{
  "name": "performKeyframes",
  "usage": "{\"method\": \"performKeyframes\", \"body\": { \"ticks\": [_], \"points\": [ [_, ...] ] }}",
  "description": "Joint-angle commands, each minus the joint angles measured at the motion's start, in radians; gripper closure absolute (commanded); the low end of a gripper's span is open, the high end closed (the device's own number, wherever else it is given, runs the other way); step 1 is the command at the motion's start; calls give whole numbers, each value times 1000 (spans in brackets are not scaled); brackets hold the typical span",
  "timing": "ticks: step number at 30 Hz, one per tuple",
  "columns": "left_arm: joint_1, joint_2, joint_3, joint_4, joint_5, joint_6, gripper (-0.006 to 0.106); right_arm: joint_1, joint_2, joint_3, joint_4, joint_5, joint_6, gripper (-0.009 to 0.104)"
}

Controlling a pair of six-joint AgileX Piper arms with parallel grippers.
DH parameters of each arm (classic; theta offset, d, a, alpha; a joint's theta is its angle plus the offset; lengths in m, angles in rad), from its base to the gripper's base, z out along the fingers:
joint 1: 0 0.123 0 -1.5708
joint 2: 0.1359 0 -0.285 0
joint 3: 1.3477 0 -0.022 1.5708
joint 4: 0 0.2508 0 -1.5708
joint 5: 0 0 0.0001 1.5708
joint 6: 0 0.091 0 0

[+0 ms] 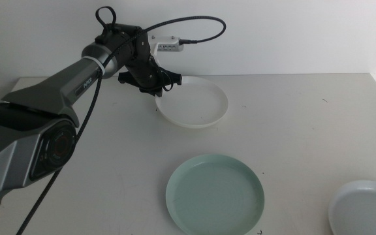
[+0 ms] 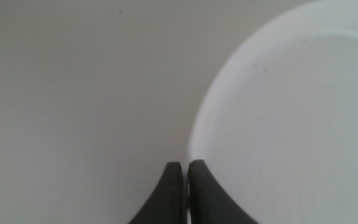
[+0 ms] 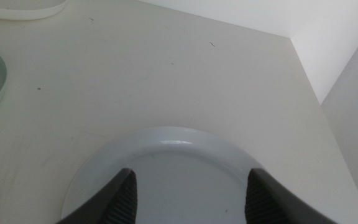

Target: Stack the three bowls on top of each other.

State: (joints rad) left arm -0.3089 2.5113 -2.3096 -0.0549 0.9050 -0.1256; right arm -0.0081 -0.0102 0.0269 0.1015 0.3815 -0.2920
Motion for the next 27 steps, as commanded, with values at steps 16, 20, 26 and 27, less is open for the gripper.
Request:
{"method": "performKeyframes", "body": {
  "ticks": [16,20,26,27],
  "points": [
    [-53,-316,35,-37,41,10,100,-8,-27,-5,-10,-61,-14,50],
    [-64,-413,146,-37,4,-14,100,-8,-27,-5,-10,-61,-14,50],
    [-84,-594,381,-36,-101,-32,100,-8,-27,-5,-10,-61,-14,50],
    [-92,-629,428,-36,-122,-34,100,-8,-27,-5,-10,-61,-14,50]
  ]
}}
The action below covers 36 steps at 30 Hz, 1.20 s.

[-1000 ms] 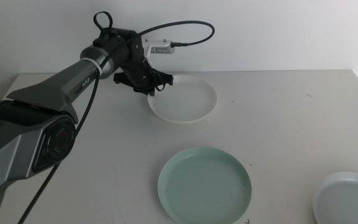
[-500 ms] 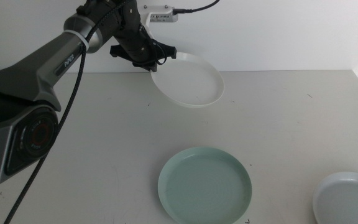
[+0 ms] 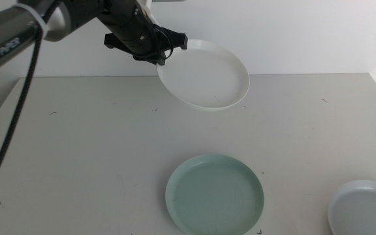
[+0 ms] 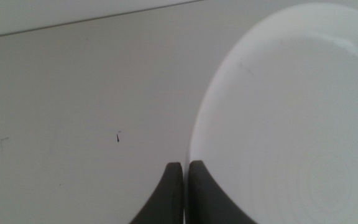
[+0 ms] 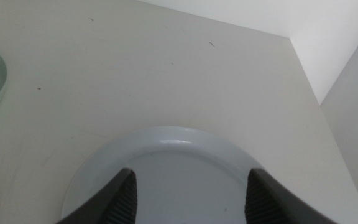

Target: Stack the three bowls on top of each other.

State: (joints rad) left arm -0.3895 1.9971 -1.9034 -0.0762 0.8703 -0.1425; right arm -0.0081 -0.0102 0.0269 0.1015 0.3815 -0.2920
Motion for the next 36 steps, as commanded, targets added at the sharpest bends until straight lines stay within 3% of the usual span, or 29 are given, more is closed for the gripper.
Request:
{"method": "performKeyframes", "body": {
  "ticks": [1,15,36],
  "points": [
    [-12,-142,59,-15,-102,-17,100,-8,-27,-5,-10,-61,-14,50],
    [-14,-445,516,-160,-256,-13,100,-8,-27,-5,-10,-61,-14,50],
    [-162,-450,886,-267,-557,-17,100,-8,-27,-5,-10,-61,-14,50]
  ]
}}
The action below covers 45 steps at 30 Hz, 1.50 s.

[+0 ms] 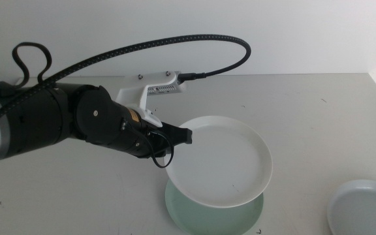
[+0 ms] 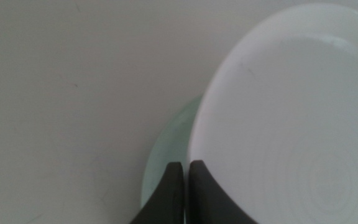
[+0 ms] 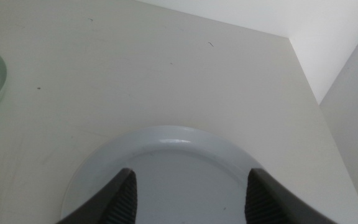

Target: Stack the three bowls on top of each other.

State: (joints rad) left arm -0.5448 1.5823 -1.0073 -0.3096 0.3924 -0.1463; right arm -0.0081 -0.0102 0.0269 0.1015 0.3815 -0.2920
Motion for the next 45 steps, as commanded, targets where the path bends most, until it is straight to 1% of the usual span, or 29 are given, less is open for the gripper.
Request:
{"method": "performKeyframes", "body": {
  "ticks": [1,8,13,24,28,31,33,36,41,43,45],
  "points": [
    [-6,-32,5,-46,-90,-13,100,-8,-27,-5,-10,-61,-14,50],
    [-6,-12,70,-55,-144,-12,100,-8,-27,-5,-10,-61,-14,50],
    [-15,10,93,-90,-164,-10,100,-8,-27,-5,-10,-61,-14,50],
    [-43,54,93,-84,-173,-9,100,-8,-27,-5,-10,-61,-14,50],
    [-43,55,93,-47,-172,-11,93,-8,-27,-5,-10,-61,-14,50],
    [-43,61,93,-45,-169,-11,84,-8,-27,-5,-10,-61,-14,50],
    [-43,64,93,-44,-167,-11,74,-8,-27,-5,-10,-61,-14,50],
    [-43,64,93,-43,-165,-10,55,-8,-27,-5,-10,-61,-14,50],
    [-43,50,92,-42,-163,-7,17,-8,-27,-5,-10,-61,-14,50],
    [-43,23,91,-42,-153,11,5,-8,-27,-5,-10,-61,-14,50],
    [-43,-26,89,-42,-138,38,-3,-8,-27,-5,-10,-61,-14,50]
  ]
}}
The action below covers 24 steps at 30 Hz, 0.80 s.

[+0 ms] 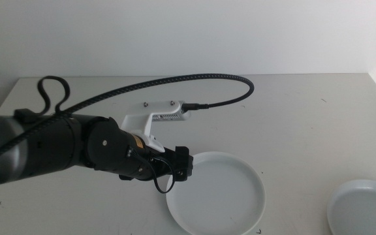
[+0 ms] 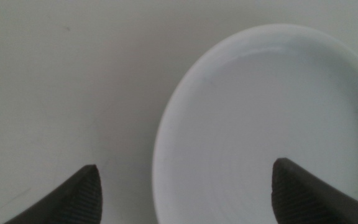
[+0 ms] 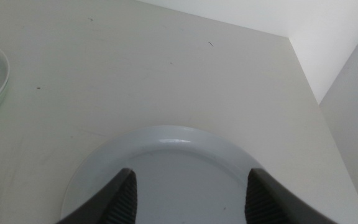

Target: Stack the three bowls on top of each other.

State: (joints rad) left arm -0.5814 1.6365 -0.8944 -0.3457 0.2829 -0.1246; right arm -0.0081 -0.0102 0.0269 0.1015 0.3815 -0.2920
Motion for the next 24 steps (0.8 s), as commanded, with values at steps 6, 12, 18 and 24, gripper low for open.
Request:
{"method": "performKeyframes", "body": {
  "ticks": [6,12,18,24],
  "points": [
    [-6,-283,-23,16,44,111,-5,-8,-27,-5,-10,-61,-14,50],
    [-6,-525,-65,30,194,299,-5,-8,-27,-5,-10,-61,-14,50],
    [-6,-625,-256,60,608,404,-5,-8,-27,-5,-10,-61,-14,50],
    [-6,-640,-388,-10,881,477,-5,-8,-27,-5,-10,-61,-14,50]
  ]
}}
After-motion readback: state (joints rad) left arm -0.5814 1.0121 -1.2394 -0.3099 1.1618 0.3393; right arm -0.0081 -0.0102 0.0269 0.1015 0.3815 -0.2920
